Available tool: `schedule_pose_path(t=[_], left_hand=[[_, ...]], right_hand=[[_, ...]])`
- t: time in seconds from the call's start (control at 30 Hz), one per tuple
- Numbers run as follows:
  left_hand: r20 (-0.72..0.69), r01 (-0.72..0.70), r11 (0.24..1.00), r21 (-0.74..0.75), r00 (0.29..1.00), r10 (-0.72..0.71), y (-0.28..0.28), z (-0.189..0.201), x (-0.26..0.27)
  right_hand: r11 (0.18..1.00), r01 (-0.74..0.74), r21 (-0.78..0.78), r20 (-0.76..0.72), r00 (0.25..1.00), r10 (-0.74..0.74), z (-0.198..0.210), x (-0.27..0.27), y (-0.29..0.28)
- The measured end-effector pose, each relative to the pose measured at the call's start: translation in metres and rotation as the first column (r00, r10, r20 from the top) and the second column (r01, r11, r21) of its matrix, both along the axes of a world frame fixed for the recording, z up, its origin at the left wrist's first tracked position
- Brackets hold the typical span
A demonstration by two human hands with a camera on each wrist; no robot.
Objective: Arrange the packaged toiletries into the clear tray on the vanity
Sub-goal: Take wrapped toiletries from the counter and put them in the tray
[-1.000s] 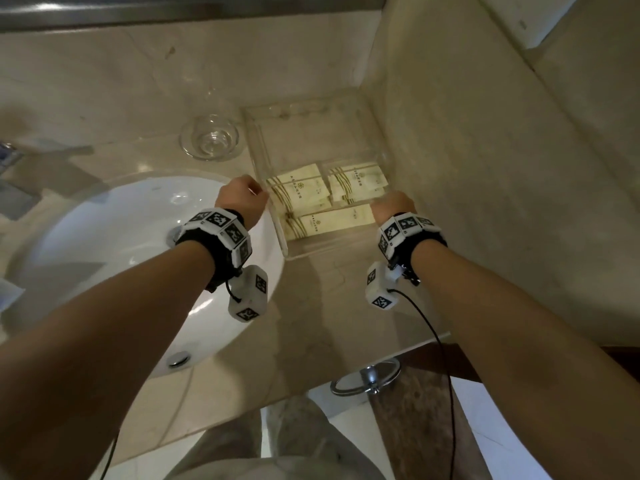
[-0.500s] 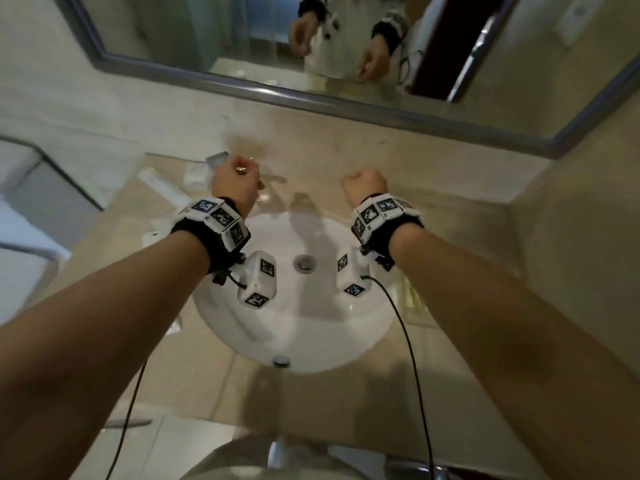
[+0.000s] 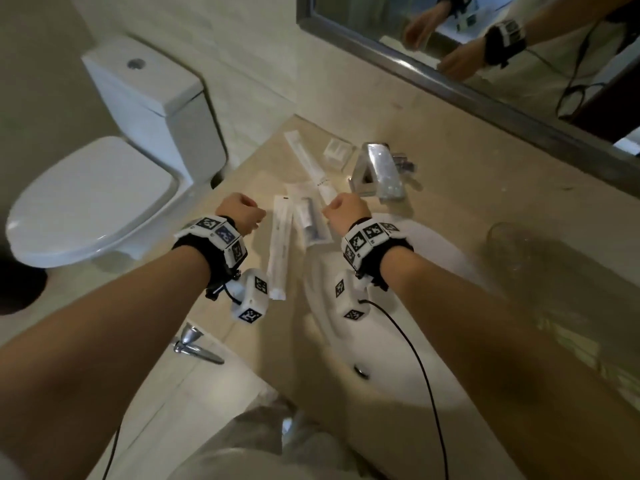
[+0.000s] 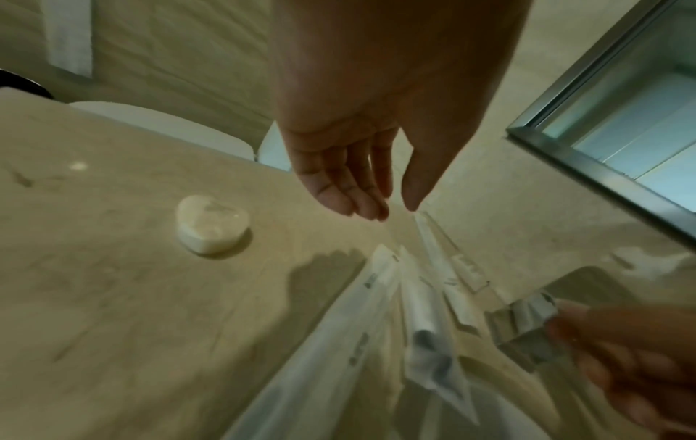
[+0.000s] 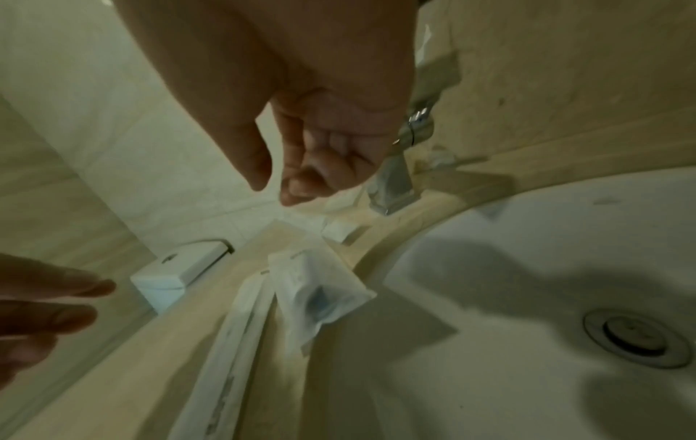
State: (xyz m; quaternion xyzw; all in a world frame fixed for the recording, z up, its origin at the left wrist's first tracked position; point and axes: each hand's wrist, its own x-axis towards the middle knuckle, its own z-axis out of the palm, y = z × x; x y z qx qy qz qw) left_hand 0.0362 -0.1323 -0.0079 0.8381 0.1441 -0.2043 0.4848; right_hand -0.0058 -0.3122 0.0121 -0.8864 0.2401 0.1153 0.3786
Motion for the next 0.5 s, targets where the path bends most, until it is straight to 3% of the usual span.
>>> schedule_pose_path(t=[0.5], left_hand=[[-0.171, 0.098, 0.993, 0.072, 0.982, -0.084, -0.018, -0.045, 0.018]], right_hand=[[0.953, 0.115, -0.280, 0.073, 0.992, -0.098, -0.069, 0.071, 0.005]])
